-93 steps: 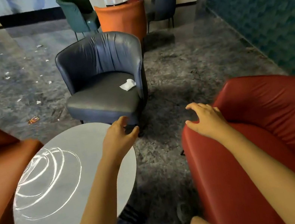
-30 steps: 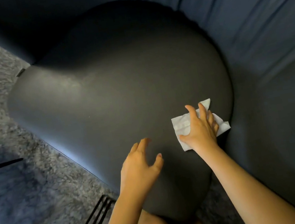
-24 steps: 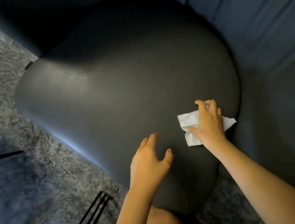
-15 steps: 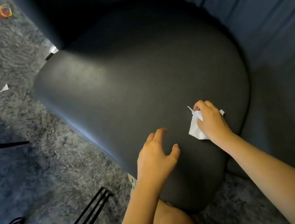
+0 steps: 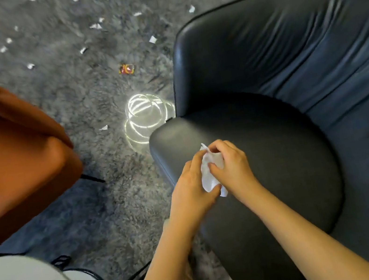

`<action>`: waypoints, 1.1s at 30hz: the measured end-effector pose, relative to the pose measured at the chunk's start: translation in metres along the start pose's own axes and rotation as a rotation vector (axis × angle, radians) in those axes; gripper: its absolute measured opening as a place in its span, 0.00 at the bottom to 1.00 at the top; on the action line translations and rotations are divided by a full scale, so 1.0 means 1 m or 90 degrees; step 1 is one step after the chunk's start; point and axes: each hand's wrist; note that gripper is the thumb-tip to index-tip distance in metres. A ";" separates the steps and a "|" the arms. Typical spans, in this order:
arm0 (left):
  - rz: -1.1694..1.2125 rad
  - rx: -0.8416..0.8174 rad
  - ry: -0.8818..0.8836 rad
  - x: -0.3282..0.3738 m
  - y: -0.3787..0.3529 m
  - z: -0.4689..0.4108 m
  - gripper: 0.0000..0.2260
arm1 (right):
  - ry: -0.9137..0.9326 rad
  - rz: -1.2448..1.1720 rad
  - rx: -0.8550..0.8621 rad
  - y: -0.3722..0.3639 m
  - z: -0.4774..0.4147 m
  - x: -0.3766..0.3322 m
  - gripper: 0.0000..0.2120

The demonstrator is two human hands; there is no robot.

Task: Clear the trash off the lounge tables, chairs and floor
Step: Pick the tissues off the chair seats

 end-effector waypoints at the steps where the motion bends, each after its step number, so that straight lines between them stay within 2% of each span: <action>1: 0.021 0.017 0.004 0.001 0.016 -0.001 0.29 | 0.006 -0.011 -0.008 -0.002 -0.012 -0.019 0.03; 5: 0.081 0.082 0.015 -0.007 0.089 -0.017 0.26 | -0.008 -0.063 -0.056 -0.024 -0.062 -0.097 0.06; 8: 0.103 0.152 0.050 -0.026 0.150 -0.047 0.25 | 0.032 -0.063 -0.106 -0.061 -0.109 -0.150 0.11; 12: 0.117 0.235 0.089 -0.058 0.245 -0.092 0.17 | 0.080 -0.066 -0.191 -0.126 -0.179 -0.213 0.09; 15: 0.140 0.299 0.170 -0.080 0.314 -0.113 0.10 | 0.103 -0.109 -0.281 -0.172 -0.225 -0.251 0.06; 19: 0.136 0.392 0.226 -0.114 0.386 -0.128 0.07 | 0.168 -0.109 -0.347 -0.234 -0.271 -0.292 0.07; 21: 0.146 0.424 0.246 -0.131 0.407 -0.134 0.07 | 0.185 -0.110 -0.367 -0.258 -0.285 -0.305 0.08; 24: 0.148 0.465 0.284 -0.148 0.426 -0.143 0.14 | 0.140 -0.195 -0.427 -0.286 -0.297 -0.316 0.09; 26: 0.146 0.472 0.309 -0.158 0.435 -0.152 0.10 | 0.120 -0.245 -0.443 -0.299 -0.309 -0.327 0.08; 28: 0.154 0.488 0.321 -0.164 0.446 -0.164 0.04 | 0.152 -0.247 -0.452 -0.317 -0.329 -0.336 0.05; 31: 0.171 0.535 0.340 -0.178 0.462 -0.182 0.01 | 0.211 -0.231 -0.493 -0.347 -0.363 -0.358 0.04; 33: 0.167 0.552 0.353 -0.185 0.473 -0.184 0.06 | 0.258 -0.221 -0.506 -0.363 -0.377 -0.368 0.03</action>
Point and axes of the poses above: each hand's wrist, its own z-axis away from the middle knuckle, its own y-axis out of the back of the hand, x = y × z, and after that the axes turned 14 degrees about y, right-handed
